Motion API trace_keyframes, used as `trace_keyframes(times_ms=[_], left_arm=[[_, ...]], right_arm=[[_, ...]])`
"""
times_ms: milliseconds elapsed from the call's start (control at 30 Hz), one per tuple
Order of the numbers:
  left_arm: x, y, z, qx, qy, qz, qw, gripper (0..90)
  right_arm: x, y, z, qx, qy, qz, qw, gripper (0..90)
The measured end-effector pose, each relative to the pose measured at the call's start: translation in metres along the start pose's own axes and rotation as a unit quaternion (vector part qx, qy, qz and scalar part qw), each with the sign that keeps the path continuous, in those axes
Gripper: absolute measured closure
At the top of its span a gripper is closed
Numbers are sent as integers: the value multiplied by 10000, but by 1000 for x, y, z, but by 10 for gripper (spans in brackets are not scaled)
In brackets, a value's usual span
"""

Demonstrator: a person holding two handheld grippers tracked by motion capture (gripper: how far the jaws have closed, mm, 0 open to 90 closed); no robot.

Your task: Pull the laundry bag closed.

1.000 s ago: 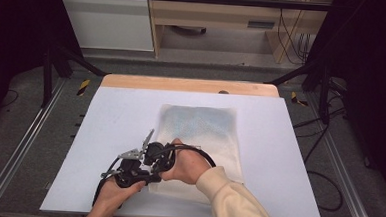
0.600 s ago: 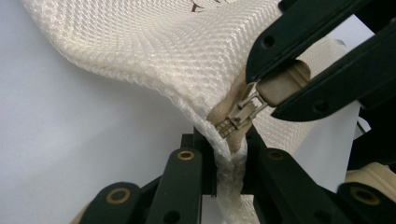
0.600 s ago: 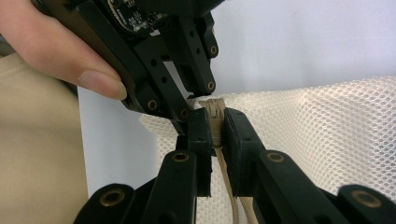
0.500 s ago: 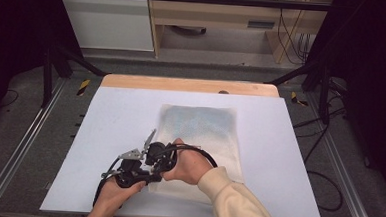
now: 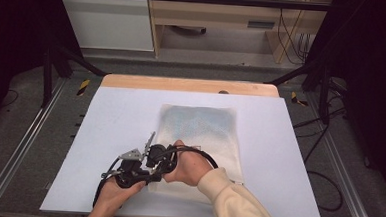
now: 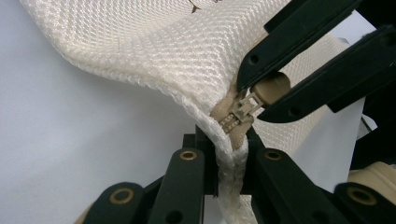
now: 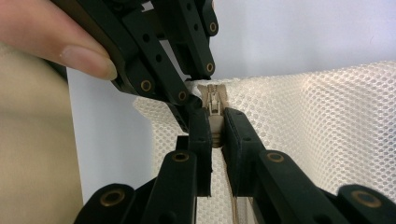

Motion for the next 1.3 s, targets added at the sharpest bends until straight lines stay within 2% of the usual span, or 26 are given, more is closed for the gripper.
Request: trace_keyframes(times_ms=[267, 333, 433, 1067, 1167, 1300], left_arm=[[0, 1, 2, 21, 42, -37, 10000, 847], [-1, 1, 3, 37, 47, -36, 10000, 847], [-1, 2, 4, 62, 38, -51, 10000, 847], [0, 1, 3, 38, 82, -126, 9999, 845], [1, 1, 3, 46, 110, -135, 9998, 845], [3, 0, 2, 85, 206, -199, 9996, 845]], right_arm=[[-1, -2, -1, -94, -66, 5, 9999, 823], [1, -5, -1, -167, -147, 50, 9997, 824], [4, -10, -1, -215, -132, -55, 9997, 823], [5, -16, -1, -133, -75, -74, 9999, 823], [3, -16, -1, -130, -68, -162, 9998, 823], [4, -18, -1, -109, -55, -63, 9999, 823]])
Point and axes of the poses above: each handheld gripper's, and its own axes: z roughly backward along the jaws, y roughly out of its top, x roughly to its right, the point moved 5 cm from there along -z, roughly forward along the jaws, and after that the axes turned 11 degrees about y, right-handed, at the moved point
